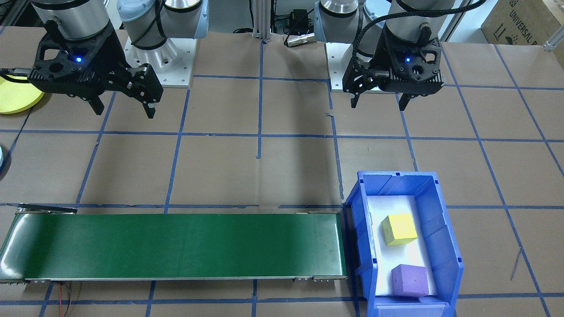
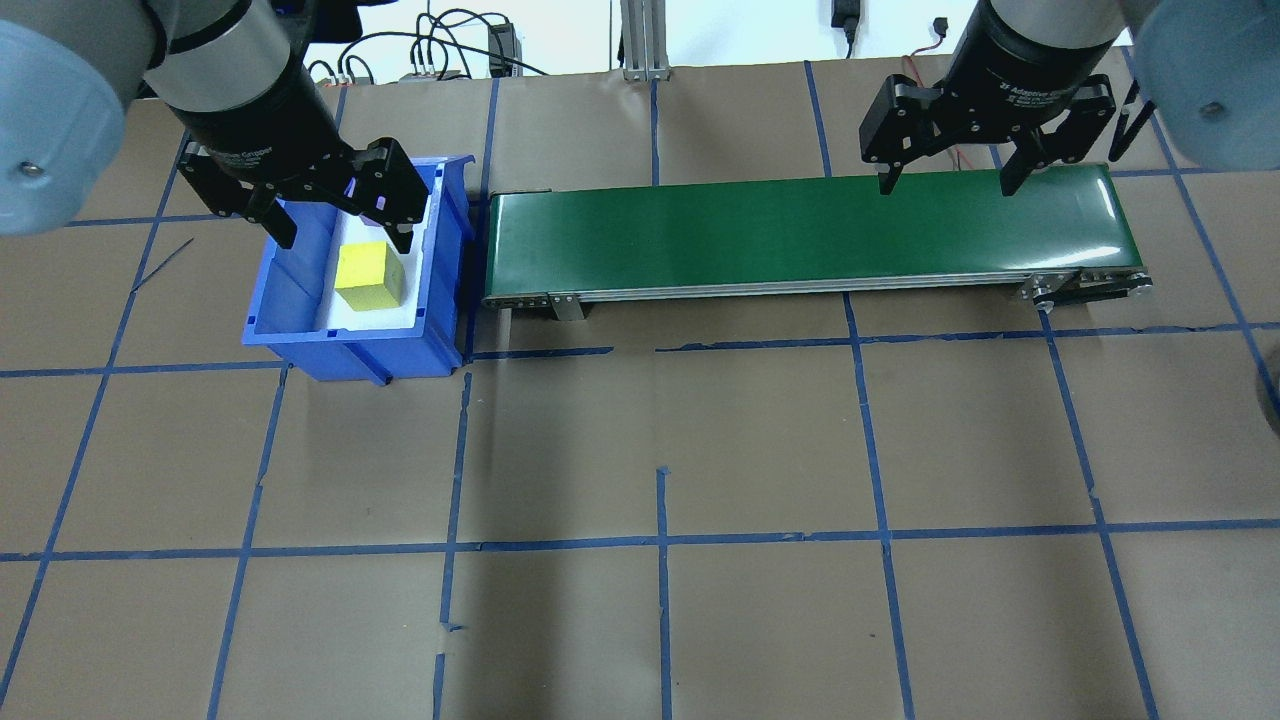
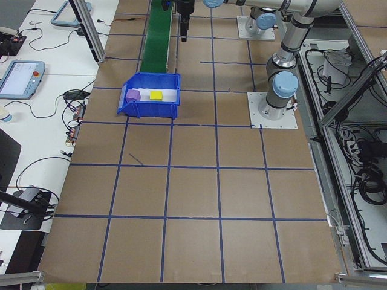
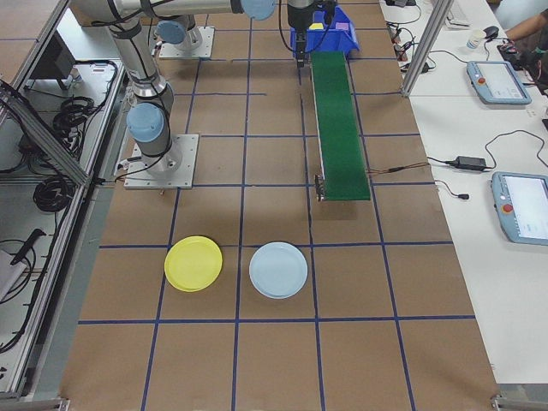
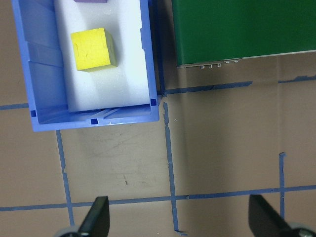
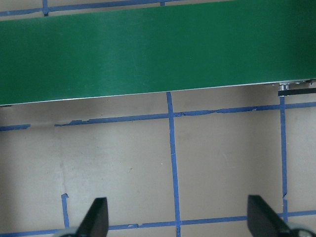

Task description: Move block left to right into plate

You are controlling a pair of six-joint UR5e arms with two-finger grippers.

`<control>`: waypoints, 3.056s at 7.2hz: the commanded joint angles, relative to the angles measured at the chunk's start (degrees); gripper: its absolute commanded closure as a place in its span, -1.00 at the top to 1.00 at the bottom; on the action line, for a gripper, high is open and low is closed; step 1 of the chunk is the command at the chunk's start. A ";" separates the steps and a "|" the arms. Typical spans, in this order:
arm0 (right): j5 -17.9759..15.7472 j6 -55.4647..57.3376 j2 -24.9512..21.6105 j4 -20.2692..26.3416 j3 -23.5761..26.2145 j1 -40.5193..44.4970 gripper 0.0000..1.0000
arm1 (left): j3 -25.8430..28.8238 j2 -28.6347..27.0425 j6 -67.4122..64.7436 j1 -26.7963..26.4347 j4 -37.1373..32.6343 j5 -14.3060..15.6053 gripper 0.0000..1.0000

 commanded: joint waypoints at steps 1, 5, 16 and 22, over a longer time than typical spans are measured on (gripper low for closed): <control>-0.32 -0.04 0.09 -0.27 0.22 0.00 1.00 | -0.13 0.01 -0.01 0.10 -0.09 -0.10 1.00; -0.05 0.05 0.00 0.08 -0.04 0.00 1.00 | -0.22 0.01 -0.01 0.63 -0.18 -0.63 1.00; -0.41 0.05 0.00 0.08 0.23 0.00 1.00 | 0.04 1.24 0.96 2.30 -2.37 -0.36 1.00; -0.41 0.05 0.00 0.08 0.31 0.00 1.00 | 1.52 -2.52 0.96 6.17 0.17 -0.98 1.00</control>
